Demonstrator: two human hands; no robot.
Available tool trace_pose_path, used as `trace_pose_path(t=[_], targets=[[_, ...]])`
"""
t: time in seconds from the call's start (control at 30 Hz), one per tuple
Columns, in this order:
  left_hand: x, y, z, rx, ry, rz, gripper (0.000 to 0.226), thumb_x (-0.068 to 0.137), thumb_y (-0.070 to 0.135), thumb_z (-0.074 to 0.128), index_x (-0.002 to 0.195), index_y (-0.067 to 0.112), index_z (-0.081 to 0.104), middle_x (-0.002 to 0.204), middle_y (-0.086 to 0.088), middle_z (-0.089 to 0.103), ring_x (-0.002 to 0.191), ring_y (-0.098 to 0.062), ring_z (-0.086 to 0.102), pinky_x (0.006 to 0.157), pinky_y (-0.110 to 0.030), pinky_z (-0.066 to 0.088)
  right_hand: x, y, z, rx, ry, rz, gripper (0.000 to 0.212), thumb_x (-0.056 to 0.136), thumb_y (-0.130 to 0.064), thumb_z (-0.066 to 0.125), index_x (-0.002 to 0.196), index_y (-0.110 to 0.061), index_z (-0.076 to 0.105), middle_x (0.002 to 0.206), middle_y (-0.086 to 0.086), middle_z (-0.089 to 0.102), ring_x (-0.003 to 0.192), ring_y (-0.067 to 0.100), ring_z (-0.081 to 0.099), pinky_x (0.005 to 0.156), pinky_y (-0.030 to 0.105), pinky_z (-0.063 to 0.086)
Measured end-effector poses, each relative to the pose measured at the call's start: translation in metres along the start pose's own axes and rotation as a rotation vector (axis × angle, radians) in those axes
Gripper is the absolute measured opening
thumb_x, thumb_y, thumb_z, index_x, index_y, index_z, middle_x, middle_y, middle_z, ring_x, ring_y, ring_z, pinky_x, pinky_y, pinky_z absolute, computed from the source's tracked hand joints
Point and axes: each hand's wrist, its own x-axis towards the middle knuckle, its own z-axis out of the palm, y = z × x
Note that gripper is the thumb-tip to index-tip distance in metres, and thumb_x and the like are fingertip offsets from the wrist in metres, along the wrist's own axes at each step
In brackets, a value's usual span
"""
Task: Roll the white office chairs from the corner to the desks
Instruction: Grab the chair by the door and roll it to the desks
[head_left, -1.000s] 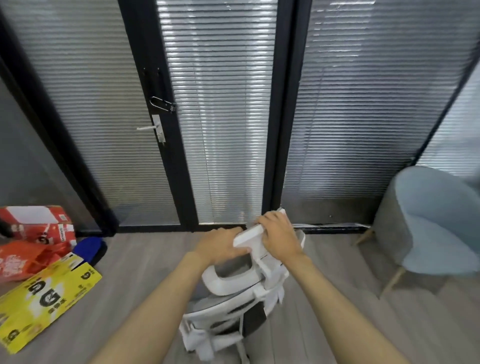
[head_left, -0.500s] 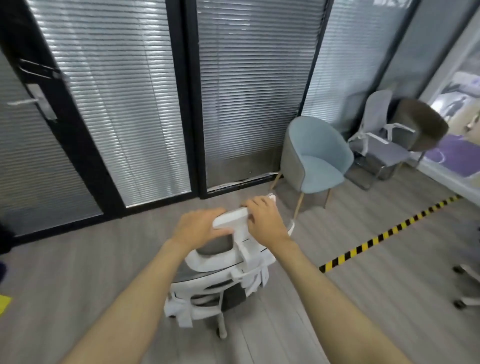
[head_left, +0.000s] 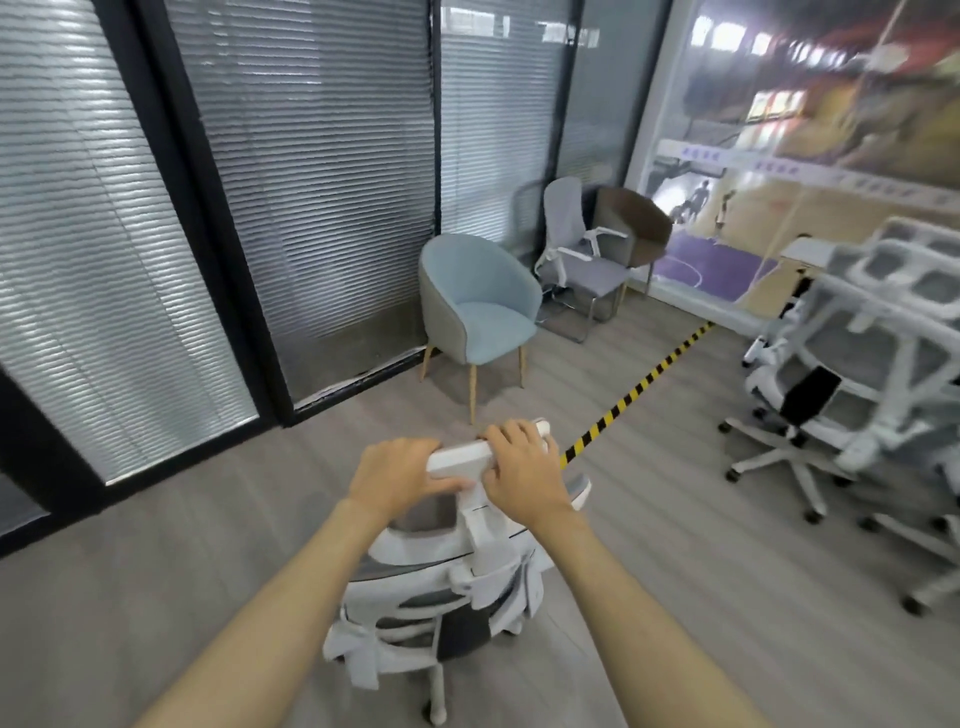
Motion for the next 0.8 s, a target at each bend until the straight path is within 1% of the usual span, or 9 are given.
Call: trace_pose_path(t=[0.13,0.2,0.27,0.3,0.43,0.53,0.6,0.7,0.8], targets=[[-0.023,0.081,0.002,0.035,-0.007,-0.007,0.086,0.055,0.102,0.027,0.085,0.027,0.059,0.084,0.004,0.071,0.083,-0.022,0.069,0.064,-0.032,0.041,-0.072,0.041,-0.036,0.067,-0.024,0.096,0.04,0.075,-0.034,0.045,0.112,-0.023,0.055,0.11,-0.003,0.053,0.114,0.022,0.046,0.089,0.045,0.049],[-0.038,0.125,0.001,-0.013,-0.056,-0.031,0.082,0.055,0.1,0.04,0.087,0.028,0.06,0.089,0.005,0.07,0.089,-0.022,0.068,0.071,-0.035,0.047,-0.112,0.06,-0.057,0.081,-0.013,0.147,0.044,0.074,-0.039,0.045,0.115,-0.024,0.056,0.113,-0.006,0.052,0.116,0.02,0.045,0.091,0.046,0.048],[-0.052,0.169,-0.005,-0.061,-0.124,-0.031,0.076,0.06,0.094,0.054,0.09,0.026,0.062,0.093,0.004,0.07,0.092,-0.023,0.067,0.069,-0.034,0.047,-0.154,0.078,-0.08,0.103,-0.017,0.196,0.048,0.076,-0.043,0.05,0.122,-0.027,0.055,0.119,-0.008,0.052,0.121,0.018,0.042,0.096,0.048,0.045],[-0.06,0.19,-0.007,-0.07,-0.145,-0.014,0.073,0.062,0.092,0.057,0.091,0.025,0.063,0.093,0.004,0.069,0.091,-0.023,0.066,0.066,-0.032,0.045,-0.175,0.086,-0.091,0.11,-0.022,0.217,0.05,0.077,-0.046,0.053,0.125,-0.029,0.054,0.122,-0.009,0.051,0.123,0.017,0.041,0.098,0.049,0.043],[-0.093,0.266,-0.011,-0.09,-0.148,0.125,0.068,0.063,0.093,0.054,0.085,0.029,0.058,0.086,0.006,0.068,0.083,-0.021,0.066,0.06,-0.03,0.042,-0.256,0.117,-0.129,0.125,0.008,0.323,0.058,0.078,-0.063,0.05,0.128,-0.034,0.051,0.125,-0.012,0.049,0.127,0.014,0.038,0.102,0.049,0.038],[-0.118,0.321,-0.009,-0.118,-0.09,0.213,0.079,0.057,0.101,0.043,0.083,0.029,0.06,0.077,0.01,0.067,0.075,-0.017,0.065,0.059,-0.032,0.05,-0.318,0.138,-0.161,0.121,0.025,0.379,0.068,0.076,-0.073,0.044,0.132,-0.034,0.051,0.127,-0.013,0.049,0.131,0.014,0.035,0.104,0.048,0.033],[-0.134,0.354,-0.009,-0.15,-0.047,0.291,0.08,0.057,0.103,0.039,0.081,0.028,0.058,0.071,0.01,0.064,0.069,-0.014,0.062,0.057,-0.033,0.051,-0.357,0.151,-0.184,0.116,0.011,0.412,0.067,0.076,-0.071,0.045,0.133,-0.036,0.05,0.127,-0.013,0.048,0.133,0.014,0.033,0.108,0.049,0.028],[-0.153,0.403,-0.011,-0.188,-0.029,0.418,0.071,0.062,0.101,0.04,0.071,0.031,0.045,0.062,0.011,0.053,0.059,-0.012,0.054,0.049,-0.03,0.038,-0.408,0.174,-0.217,0.108,-0.046,0.459,0.061,0.078,-0.048,0.058,0.137,-0.039,0.046,0.129,-0.012,0.045,0.136,0.015,0.028,0.114,0.057,0.017],[-0.164,0.45,-0.013,-0.224,-0.041,0.515,0.072,0.061,0.102,0.037,0.074,0.032,0.047,0.065,0.011,0.054,0.061,-0.013,0.053,0.05,-0.029,0.034,-0.452,0.196,-0.242,0.069,-0.073,0.541,0.061,0.08,-0.035,0.065,0.138,-0.039,0.046,0.132,-0.01,0.045,0.137,0.016,0.028,0.114,0.056,0.012]])
